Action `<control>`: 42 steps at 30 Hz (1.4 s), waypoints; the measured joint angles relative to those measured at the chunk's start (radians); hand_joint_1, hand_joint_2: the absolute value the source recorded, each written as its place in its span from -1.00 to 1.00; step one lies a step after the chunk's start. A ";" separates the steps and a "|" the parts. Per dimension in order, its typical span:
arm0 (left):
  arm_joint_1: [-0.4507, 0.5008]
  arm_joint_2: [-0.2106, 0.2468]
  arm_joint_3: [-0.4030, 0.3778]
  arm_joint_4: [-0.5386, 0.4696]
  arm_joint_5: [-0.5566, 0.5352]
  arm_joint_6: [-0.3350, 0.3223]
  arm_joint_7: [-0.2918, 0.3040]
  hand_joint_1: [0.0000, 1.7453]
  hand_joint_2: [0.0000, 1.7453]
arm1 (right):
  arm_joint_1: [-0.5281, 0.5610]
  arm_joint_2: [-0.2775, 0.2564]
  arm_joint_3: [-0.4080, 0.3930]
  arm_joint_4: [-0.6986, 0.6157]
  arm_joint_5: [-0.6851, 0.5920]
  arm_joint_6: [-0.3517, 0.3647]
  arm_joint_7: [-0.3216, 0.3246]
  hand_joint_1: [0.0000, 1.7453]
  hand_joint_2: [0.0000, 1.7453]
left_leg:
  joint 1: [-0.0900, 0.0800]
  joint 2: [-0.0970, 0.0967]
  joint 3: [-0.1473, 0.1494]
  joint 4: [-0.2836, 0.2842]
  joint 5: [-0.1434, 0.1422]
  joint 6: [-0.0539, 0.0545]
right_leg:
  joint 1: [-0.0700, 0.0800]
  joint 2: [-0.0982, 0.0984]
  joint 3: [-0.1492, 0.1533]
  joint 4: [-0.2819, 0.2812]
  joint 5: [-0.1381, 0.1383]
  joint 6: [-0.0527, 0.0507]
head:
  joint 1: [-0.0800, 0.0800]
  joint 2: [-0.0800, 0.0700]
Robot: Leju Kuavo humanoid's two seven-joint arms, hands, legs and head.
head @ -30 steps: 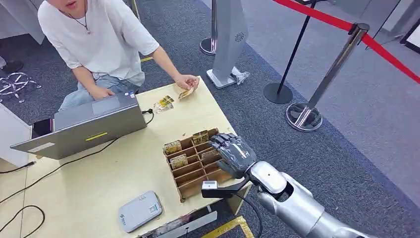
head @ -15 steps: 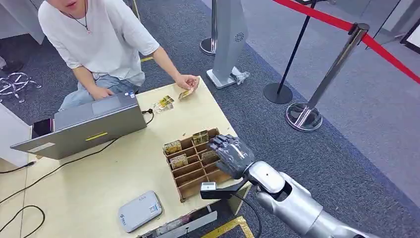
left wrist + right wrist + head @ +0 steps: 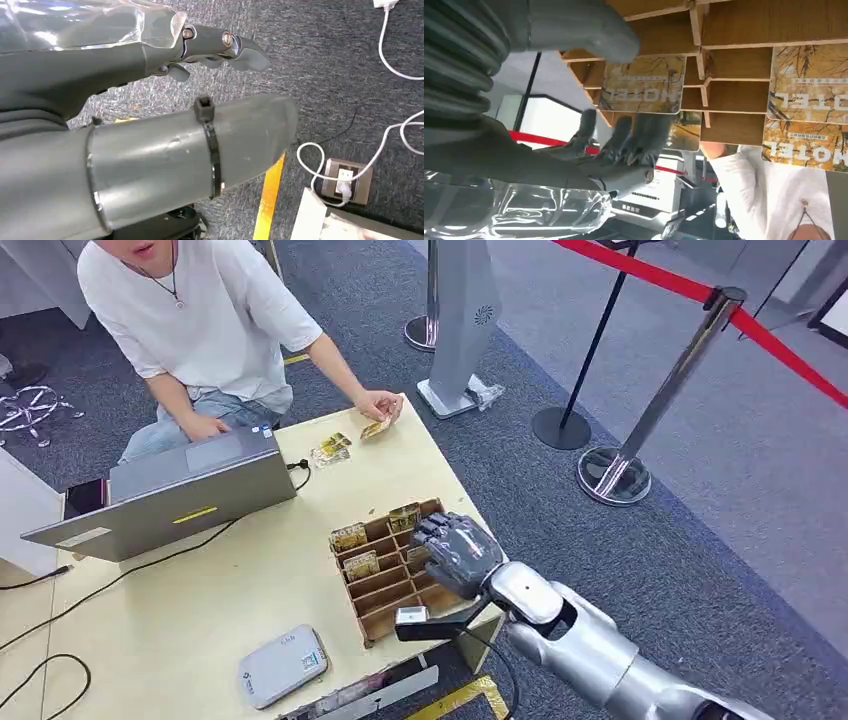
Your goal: Pass the card to the sensor for recognition and then transmit it.
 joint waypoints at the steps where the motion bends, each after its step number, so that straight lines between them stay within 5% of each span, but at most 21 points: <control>1: 0.000 0.000 0.000 0.000 0.000 0.000 0.000 -1.00 -1.00 | -0.003 0.000 0.002 0.003 0.000 0.000 0.000 0.58 1.00 | 0.000 0.000 0.000 0.000 0.000 0.000 | 0.000 0.000 0.000 0.000 0.000 0.000 | 0.000 0.000; 12: 0.000 0.000 0.000 0.000 0.000 0.001 0.000 -1.00 -1.00 | -0.019 0.001 0.021 0.016 -0.015 -0.005 0.002 0.98 1.00 | 0.000 0.000 0.000 0.000 0.000 0.000 | 0.000 0.000 0.000 0.000 0.000 0.000 | 0.000 0.000; 25: 0.000 0.000 0.000 0.000 -0.002 0.002 -0.002 -1.00 -1.00 | -0.021 0.001 0.022 0.002 -0.016 -0.070 -0.007 1.00 1.00 | 0.000 0.000 0.000 0.000 0.000 0.000 | 0.000 0.000 0.000 0.000 0.000 0.000 | 0.000 0.000; 36: -0.001 -0.002 0.000 0.000 -0.002 0.018 -0.009 -1.00 -1.00 | -0.072 0.014 -0.020 -0.106 -0.082 -0.359 -0.129 1.00 1.00 | 0.000 0.000 0.000 0.000 0.000 0.000 | 0.000 0.000 0.000 0.000 0.000 0.000 | 0.000 0.000; 42: -0.002 -0.008 0.000 0.000 0.003 0.035 -0.012 -1.00 -1.00 | -0.135 0.058 -0.016 -0.105 -0.190 -0.438 -0.222 1.00 1.00 | 0.000 0.000 0.000 0.000 0.000 0.000 | 0.000 0.000 0.000 0.000 0.000 0.000 | 0.000 0.000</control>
